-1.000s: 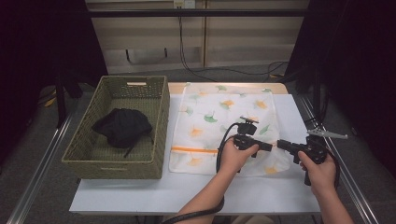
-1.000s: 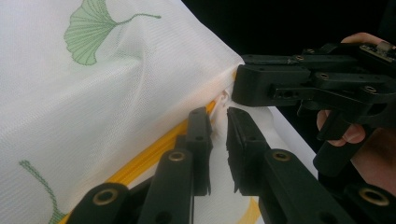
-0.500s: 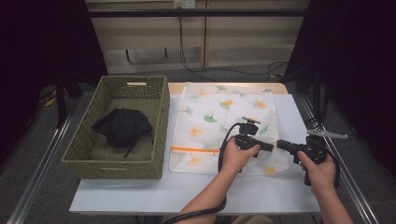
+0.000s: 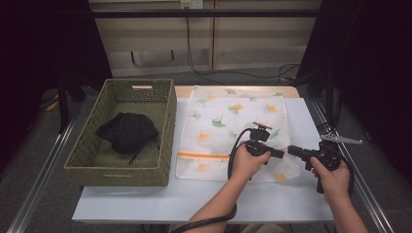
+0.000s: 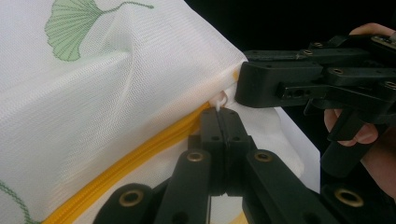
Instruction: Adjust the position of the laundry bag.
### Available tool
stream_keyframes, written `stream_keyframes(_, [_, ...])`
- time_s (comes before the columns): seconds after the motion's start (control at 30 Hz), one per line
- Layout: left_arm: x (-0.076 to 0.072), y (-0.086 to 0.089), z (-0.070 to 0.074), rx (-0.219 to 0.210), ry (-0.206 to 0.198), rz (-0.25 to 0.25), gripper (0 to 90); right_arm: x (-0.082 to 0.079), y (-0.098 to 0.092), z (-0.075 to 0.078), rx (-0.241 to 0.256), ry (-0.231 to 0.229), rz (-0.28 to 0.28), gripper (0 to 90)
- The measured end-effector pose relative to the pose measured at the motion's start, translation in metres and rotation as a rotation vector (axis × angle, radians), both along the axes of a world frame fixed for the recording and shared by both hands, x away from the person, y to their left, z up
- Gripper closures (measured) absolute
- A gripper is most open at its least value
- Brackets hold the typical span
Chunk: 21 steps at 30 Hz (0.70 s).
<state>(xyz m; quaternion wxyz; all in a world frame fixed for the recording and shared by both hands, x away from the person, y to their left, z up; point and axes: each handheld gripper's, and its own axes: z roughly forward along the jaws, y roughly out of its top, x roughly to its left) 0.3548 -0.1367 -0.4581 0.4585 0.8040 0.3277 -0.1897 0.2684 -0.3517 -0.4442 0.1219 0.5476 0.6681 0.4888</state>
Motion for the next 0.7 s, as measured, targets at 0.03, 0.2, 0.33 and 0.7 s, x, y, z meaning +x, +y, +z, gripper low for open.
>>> stream_keyframes(0.03, [0.0, 0.001, 0.0, 0.006, -0.014, -0.009, 90.0, 0.0, 0.0, 0.0, 0.002, 0.003, -0.002, 86.4])
stream_keyframes(0.2, [-0.003, 0.002, 0.004, 0.029, -0.016, 0.011, 90.0, -0.001, 0.0, 0.0, -0.007, 0.001, 0.001, 86.6])
stream_keyframes(0.33, [-0.006, 0.003, 0.005, 0.046, -0.016, 0.034, 90.0, -0.002, -0.002, 0.0, 0.009, 0.01, -0.004, 86.8])
stream_keyframes(0.7, [-0.002, 0.012, 0.004, 0.069, 0.009, 0.061, 90.0, -0.004, -0.013, -0.002, 0.055, 0.017, -0.022, 86.8])
